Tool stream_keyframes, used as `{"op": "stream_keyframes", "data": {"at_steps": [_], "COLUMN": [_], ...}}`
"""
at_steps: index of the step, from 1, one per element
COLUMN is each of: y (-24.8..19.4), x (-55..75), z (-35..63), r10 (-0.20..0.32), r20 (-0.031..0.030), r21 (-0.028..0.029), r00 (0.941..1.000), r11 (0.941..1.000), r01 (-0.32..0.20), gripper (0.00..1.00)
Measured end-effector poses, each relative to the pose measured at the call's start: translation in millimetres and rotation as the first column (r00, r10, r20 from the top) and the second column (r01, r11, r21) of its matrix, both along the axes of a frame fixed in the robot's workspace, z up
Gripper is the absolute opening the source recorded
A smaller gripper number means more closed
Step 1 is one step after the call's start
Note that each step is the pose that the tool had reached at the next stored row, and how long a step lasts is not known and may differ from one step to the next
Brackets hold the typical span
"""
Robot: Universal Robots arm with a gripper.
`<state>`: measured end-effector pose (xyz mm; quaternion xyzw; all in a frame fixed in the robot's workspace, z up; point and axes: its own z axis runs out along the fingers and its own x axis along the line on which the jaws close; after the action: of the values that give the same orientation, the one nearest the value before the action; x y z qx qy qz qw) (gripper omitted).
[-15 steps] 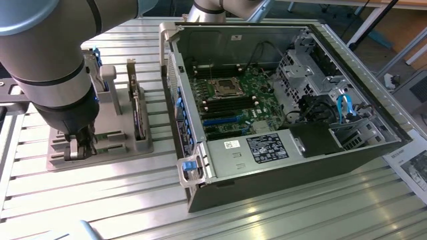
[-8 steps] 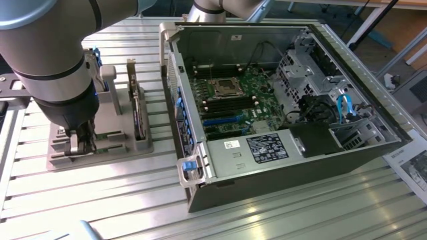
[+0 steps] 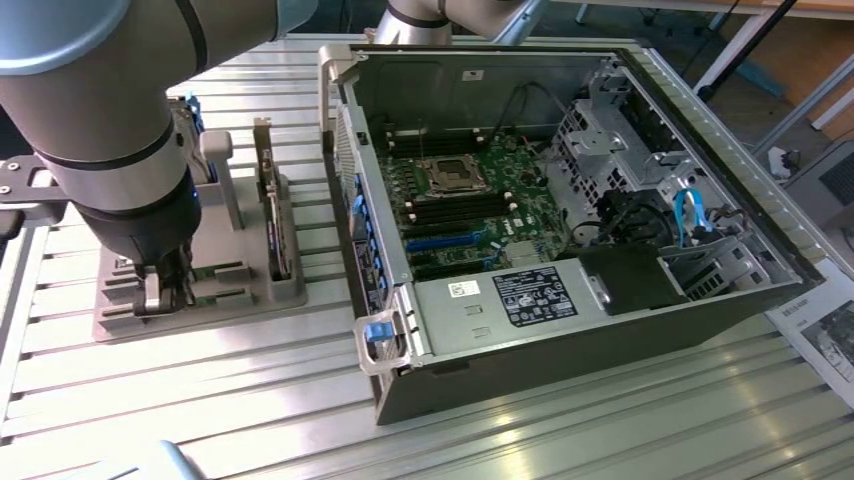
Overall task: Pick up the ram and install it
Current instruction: 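Pick up the ram and move it above insertion slot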
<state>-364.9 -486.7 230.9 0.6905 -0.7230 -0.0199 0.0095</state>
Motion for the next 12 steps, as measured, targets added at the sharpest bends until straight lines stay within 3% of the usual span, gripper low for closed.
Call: {"op": "stream_keyframes", "data": {"at_steps": [7,12], "y": [0.0,-0.1], "x": [0.1,0.1], "z": [-9.7,-10.2], "r10": [0.000,0.001], "r20": [0.0000,-0.0001], "r21": [0.0000,-0.0004], "r00": [1.0000,1.0000], "r11": [1.0000,1.0000], "r01": [0.000,-0.001], "gripper": [0.30,0.30]}}
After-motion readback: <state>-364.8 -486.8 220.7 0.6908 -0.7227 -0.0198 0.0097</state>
